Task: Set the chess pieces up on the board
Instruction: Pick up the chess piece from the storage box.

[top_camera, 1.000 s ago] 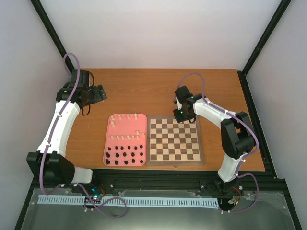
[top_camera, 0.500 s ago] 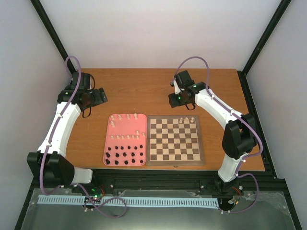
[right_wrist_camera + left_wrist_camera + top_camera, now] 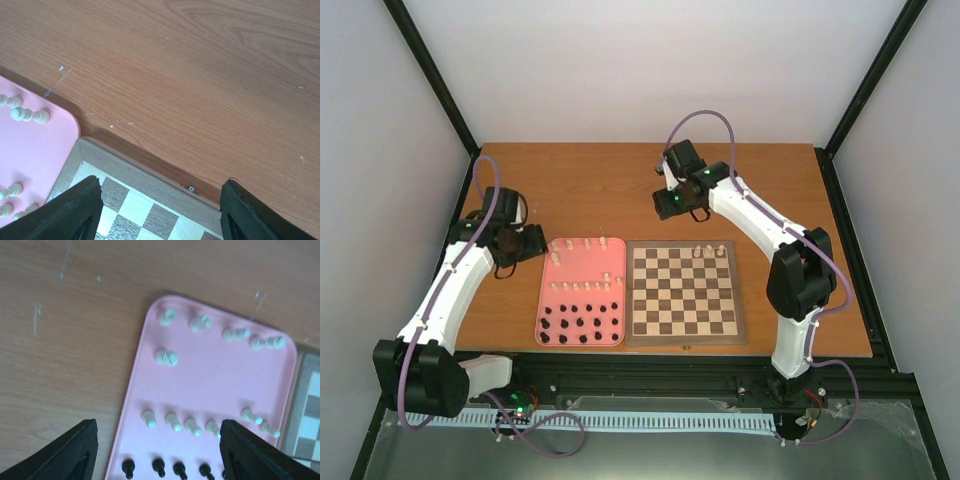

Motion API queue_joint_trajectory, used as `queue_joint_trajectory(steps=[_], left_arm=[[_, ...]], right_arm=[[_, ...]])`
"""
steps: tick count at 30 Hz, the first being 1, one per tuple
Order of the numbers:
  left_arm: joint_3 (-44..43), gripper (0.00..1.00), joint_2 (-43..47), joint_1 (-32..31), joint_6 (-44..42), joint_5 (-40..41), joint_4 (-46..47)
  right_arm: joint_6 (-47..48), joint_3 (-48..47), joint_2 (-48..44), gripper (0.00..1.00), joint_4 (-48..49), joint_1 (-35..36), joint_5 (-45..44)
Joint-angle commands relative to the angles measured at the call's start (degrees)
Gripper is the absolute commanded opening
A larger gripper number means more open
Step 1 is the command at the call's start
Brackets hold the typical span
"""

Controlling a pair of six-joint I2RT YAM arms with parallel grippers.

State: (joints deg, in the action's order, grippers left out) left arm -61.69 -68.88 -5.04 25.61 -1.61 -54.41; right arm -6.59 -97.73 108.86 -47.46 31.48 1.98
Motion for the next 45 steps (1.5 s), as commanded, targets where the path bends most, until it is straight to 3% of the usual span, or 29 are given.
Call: queue_joint_trajectory(steps=[1,7,18,45], left_arm=[[3.3,0.68,0.3,-1.8,1.2,-2.2,0.2],[4.1,0.68,-5.8,-5.4,2.9,-0.4,4.0],[2.8,0.66,-16.3,-5.6,3.6,-0.4,10.2],[-0.3,0.51,-26.7,-5.6,3.5,1.9,14.7]], right_arm=[[1.4,-2.0,0.8,0.65,-1.7,-0.9,-0.2],[0.9,-2.8,1.9,0.65,-2.8,-3.1,2.4],[2.5,-2.2,0.6,0.65,-4.4,-5.9,3.2],[2.5,1.3,-1.9,0.65,-3.3,-8.4,4.6]])
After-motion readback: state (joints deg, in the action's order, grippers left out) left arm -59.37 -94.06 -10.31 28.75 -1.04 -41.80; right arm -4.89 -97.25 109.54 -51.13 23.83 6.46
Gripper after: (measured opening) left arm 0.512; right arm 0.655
